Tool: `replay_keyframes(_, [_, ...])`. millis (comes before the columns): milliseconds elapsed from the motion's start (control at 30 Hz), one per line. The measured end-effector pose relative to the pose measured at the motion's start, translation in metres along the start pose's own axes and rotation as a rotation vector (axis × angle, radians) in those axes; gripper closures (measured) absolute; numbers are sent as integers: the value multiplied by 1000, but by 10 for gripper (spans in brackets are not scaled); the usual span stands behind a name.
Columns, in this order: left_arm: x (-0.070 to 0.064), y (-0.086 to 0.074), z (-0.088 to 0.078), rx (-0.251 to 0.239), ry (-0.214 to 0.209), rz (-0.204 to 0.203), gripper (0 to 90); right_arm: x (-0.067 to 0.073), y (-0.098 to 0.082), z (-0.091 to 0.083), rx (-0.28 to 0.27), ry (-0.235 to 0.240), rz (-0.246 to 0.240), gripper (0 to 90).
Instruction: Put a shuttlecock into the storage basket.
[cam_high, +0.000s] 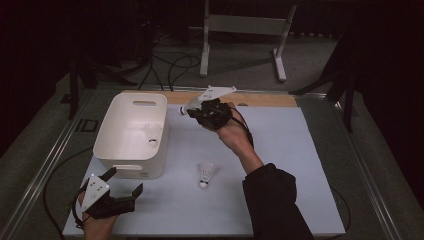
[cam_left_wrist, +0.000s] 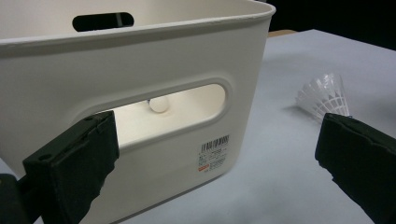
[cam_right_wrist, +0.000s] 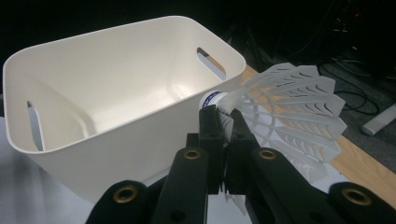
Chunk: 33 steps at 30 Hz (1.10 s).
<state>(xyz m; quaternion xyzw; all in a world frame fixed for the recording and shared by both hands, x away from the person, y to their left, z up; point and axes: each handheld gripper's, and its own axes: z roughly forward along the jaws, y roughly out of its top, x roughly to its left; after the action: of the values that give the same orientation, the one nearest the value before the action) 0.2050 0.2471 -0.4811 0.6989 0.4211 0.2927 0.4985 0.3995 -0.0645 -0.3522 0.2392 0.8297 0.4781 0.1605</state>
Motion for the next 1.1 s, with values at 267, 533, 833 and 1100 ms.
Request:
replay_keyframes(267, [0,0,0,0,0,0,2,4,2,3,-7,9,1,883])
replay_keyframes(533, [0,0,0,0,0,0,2,8,5,4,-9,18,-5,883])
replay_keyframes(833, [0,0,0,-1,-1,-1,2,12,7,6,-11,26,-20,883])
replay_keyframes(1100, [0,0,0,-1,-1,-1,2,15,9,7,-15,33,-22,883])
